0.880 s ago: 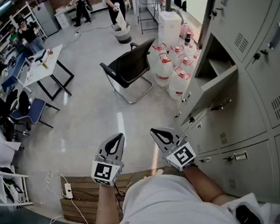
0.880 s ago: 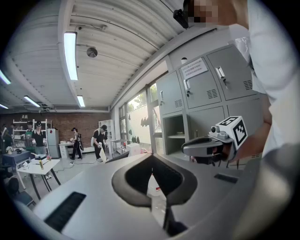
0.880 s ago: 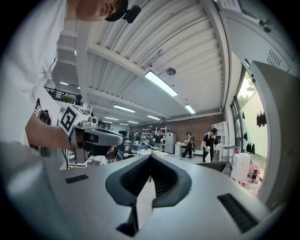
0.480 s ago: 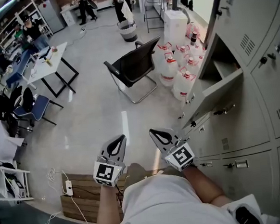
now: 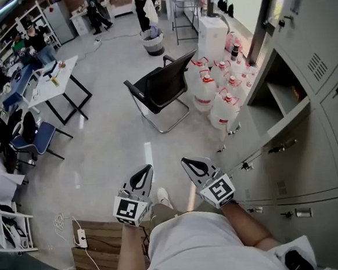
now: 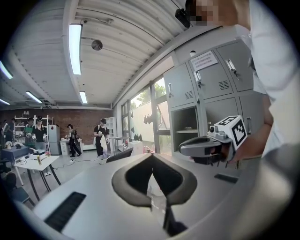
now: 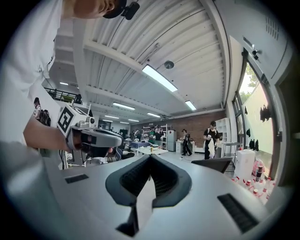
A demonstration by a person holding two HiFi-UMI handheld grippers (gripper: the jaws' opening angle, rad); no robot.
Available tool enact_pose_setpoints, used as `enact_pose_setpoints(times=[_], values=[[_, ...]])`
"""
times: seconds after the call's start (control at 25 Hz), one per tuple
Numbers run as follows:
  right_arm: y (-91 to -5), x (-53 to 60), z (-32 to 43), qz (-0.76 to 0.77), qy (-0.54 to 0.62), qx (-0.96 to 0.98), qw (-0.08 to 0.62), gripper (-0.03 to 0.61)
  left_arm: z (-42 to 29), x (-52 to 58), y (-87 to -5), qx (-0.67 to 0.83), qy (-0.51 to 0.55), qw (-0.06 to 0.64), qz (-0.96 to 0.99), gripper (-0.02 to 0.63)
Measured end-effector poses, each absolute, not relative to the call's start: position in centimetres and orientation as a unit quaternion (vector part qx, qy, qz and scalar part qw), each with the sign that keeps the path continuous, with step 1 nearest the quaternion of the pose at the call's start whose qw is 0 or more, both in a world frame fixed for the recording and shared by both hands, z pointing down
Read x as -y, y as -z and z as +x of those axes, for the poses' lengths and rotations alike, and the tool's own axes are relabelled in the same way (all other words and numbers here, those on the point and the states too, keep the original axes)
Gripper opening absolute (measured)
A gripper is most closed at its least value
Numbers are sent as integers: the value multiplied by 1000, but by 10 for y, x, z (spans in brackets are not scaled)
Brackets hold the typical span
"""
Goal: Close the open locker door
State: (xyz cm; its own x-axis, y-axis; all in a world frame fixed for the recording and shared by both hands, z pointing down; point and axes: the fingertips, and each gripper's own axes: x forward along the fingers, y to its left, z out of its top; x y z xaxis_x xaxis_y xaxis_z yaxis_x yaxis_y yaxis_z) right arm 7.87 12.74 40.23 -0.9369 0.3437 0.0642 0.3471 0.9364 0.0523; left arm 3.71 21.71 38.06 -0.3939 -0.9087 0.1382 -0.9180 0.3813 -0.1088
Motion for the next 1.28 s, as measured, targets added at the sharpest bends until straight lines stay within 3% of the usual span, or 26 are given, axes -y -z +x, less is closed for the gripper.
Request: enact_pose_setpoints(times=[0.4,0.64,0.88,1.28], values=[[-453,-135,-75,-149,43,988,24,11,-115,-227,-435,812,-76,17,578,3],[-453,-146,-128,-112,44,993,20,11,-178,-242,-441,796,-67,20,602,3],[-455,-134,-137,-55,44,997,35,11,-203,-222,-450,757,-66,28,650,3],[-474,-75,-101,46,29,996,65,11,-182,-144,-456,682,-61,31,729,3]])
